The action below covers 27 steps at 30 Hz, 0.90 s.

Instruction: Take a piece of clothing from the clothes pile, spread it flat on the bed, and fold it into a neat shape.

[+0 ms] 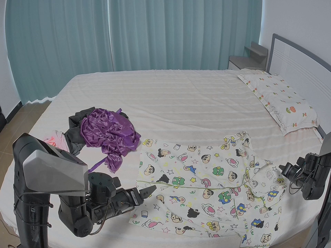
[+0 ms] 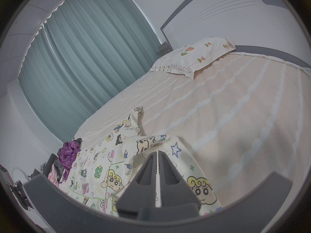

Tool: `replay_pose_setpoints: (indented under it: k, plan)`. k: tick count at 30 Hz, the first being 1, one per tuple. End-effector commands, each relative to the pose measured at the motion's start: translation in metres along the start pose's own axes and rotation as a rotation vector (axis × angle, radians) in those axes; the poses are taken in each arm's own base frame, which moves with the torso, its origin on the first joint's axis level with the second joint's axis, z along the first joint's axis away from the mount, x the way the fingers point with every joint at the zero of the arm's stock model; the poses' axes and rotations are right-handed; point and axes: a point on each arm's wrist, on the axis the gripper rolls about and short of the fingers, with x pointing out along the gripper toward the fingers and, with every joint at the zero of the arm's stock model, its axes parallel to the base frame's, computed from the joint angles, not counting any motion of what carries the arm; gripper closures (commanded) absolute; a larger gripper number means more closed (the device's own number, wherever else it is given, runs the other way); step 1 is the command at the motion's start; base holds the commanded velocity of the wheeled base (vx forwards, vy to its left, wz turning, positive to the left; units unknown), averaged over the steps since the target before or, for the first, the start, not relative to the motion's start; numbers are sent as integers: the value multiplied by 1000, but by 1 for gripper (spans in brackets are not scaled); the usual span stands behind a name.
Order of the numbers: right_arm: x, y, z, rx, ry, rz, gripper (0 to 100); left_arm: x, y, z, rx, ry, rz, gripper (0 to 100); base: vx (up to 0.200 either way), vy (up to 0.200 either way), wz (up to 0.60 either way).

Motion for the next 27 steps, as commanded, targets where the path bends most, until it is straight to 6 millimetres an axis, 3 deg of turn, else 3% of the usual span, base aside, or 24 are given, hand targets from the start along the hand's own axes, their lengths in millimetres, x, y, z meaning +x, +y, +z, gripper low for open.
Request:
replay_pose_setpoints:
  k: [1,10,16,23,27]
  plan:
    - [0,1,1,-6,-15,5,100,9,4,-4,-13,12,-14,0,0,0,0]
    - [1,0,1,-6,-14,5,100,27,8,-11,-33,72,-21,0,0,0,0]
    - [1,0,1,-5,-12,4,100,26,9,-13,-39,129,27,0,0,0,0]
    - [2,1,-2,-9,-4,3,100,43,1,-1,-34,91,7,0,0,0,0]
    - [2,1,-3,-15,1,3,100,46,-5,-5,-24,102,-11,0,0,0,0]
